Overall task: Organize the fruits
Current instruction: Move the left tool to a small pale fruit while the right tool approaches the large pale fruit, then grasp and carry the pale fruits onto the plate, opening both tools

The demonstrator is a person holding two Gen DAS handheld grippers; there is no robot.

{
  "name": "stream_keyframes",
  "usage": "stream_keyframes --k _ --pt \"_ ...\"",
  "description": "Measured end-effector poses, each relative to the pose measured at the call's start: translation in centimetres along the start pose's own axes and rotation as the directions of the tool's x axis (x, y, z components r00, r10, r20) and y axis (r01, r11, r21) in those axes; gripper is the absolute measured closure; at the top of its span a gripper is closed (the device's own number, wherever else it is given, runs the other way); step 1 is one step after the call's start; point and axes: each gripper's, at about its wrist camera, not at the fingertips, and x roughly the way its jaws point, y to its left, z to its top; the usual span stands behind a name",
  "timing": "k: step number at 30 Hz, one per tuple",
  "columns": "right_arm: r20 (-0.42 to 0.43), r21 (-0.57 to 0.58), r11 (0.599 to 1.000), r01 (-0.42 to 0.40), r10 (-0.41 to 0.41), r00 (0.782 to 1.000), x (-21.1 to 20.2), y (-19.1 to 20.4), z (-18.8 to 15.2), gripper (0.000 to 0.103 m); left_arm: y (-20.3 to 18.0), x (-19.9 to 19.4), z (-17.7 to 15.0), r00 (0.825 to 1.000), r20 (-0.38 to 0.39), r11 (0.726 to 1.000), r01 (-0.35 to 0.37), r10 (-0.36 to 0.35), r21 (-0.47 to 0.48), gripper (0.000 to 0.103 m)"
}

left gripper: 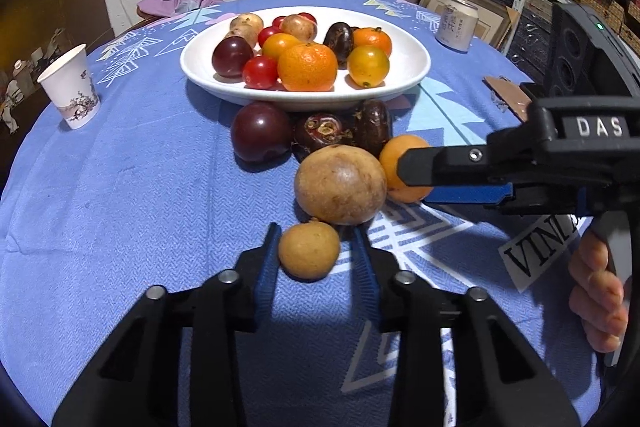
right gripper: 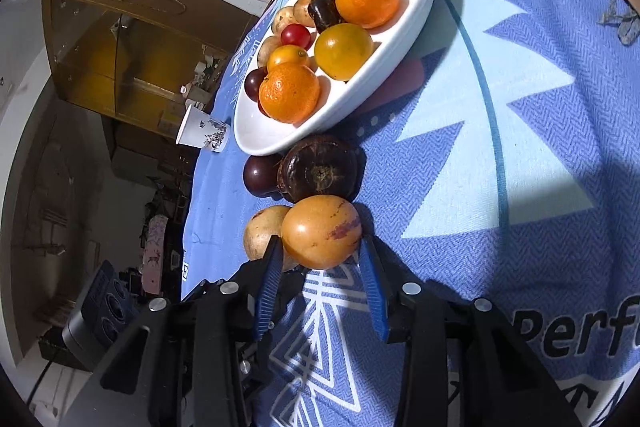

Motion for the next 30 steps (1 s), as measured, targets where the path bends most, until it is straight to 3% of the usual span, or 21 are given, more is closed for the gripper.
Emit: stream_keyframes --k 17,23,30 --pt "0.019 0.003 1.0 -0.004 0.004 1.0 0.7 0.0 0.9 0.062 0.0 0.2 0.2 1.0 -0.001 1.0 0.006 -0.006 -0.002 0.074" --pt "0.069 -0.09 0.995 0.052 -0.045 0.997 0.1 1.5 0.2 0.062 0.0 0.1 0.3 0.999 0.013 0.999 0.033 -0.033 0.0 0.075" --pt "0.165 -0.143 0.985 0.093 -0.069 0.984 -2.3 2.3 -0.6 0.062 -1.6 -3.5 -0.1 0.987 0.164 0.997 -0.015 0.003 0.07 0.075"
